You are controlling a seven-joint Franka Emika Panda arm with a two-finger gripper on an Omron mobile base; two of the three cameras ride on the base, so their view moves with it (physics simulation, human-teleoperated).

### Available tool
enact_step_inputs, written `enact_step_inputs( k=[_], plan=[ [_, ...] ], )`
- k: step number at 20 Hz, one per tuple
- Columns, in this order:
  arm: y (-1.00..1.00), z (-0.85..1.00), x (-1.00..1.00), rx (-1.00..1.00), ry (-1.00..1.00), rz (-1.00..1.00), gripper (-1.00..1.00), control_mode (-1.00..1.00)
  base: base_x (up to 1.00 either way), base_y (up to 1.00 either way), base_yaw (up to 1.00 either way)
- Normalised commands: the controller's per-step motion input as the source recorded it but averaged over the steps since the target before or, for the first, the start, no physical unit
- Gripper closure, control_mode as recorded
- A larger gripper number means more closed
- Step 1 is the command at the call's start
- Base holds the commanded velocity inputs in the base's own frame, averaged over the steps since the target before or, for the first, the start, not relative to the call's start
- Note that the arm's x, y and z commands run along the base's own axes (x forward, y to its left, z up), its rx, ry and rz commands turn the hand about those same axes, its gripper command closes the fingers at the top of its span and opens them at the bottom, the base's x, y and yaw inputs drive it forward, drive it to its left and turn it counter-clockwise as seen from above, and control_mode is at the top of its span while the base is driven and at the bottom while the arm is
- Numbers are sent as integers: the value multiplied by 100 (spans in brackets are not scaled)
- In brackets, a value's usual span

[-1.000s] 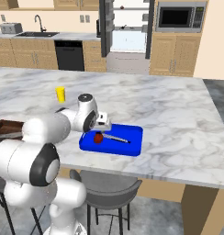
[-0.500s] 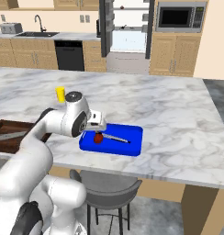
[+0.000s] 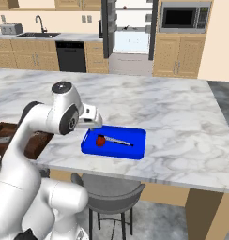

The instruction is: Gather the mushroom and bell pepper from the fridge and place them on a tray on the dining counter. Then gather the fishs from the fridge and place them on the other tray.

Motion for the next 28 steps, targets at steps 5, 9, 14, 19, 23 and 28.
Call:
enact_step_inputs(
  k=[5, 9, 14, 19, 23, 28],
  plan=[
    [10, 50, -75, 0, 7, 0, -100, -100, 0, 0, 0],
    [11, 30, -74, 0, 1, 0, -100, -100, 0, 0, 0],
    [8, 17, -74, 0, 0, 0, -100, -100, 0, 0, 0],
    [-5, 18, -74, 0, 3, -6, -100, -100, 0, 0, 0],
    [-8, 1, -40, 0, 0, -11, -100, -100, 0, 0, 0],
    [-8, 2, -2, 2, 1, -3, -100, -100, 0, 0, 0]
  ],
)
